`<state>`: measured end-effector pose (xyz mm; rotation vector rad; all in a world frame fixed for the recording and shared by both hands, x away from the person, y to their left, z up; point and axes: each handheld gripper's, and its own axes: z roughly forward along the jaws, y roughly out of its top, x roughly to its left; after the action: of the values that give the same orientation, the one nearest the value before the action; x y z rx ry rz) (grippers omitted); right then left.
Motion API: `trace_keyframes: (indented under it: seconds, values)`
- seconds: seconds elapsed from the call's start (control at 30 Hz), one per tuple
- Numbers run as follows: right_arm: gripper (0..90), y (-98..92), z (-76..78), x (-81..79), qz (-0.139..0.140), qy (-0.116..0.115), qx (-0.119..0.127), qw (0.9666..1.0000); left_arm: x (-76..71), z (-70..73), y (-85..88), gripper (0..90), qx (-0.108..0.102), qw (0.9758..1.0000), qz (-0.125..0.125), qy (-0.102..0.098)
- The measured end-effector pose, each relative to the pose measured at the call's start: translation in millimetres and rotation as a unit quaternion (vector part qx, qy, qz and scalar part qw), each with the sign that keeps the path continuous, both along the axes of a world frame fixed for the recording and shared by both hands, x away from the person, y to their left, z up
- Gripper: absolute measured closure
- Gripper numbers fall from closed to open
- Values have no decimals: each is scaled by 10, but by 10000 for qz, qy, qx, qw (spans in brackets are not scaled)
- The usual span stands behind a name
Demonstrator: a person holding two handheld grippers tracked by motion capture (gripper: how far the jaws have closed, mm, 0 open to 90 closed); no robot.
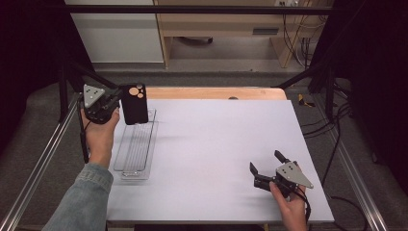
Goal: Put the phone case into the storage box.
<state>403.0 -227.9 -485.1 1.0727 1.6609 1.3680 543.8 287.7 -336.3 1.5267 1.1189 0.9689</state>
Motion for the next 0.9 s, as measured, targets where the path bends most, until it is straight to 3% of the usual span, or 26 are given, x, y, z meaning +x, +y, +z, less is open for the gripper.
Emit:
trace_keyframes:
  seconds: [0.57, 0.9]
  values:
    - [32, -10, 10, 0, -44, -39, 78, 10000, -18, -2, 26, 854, 23, 10000, 6, 15]
    - [35, 12, 9, -11, -12, -55, 28, 10000, -27, -37, 28, 854, -68, 10000, 18, 57]
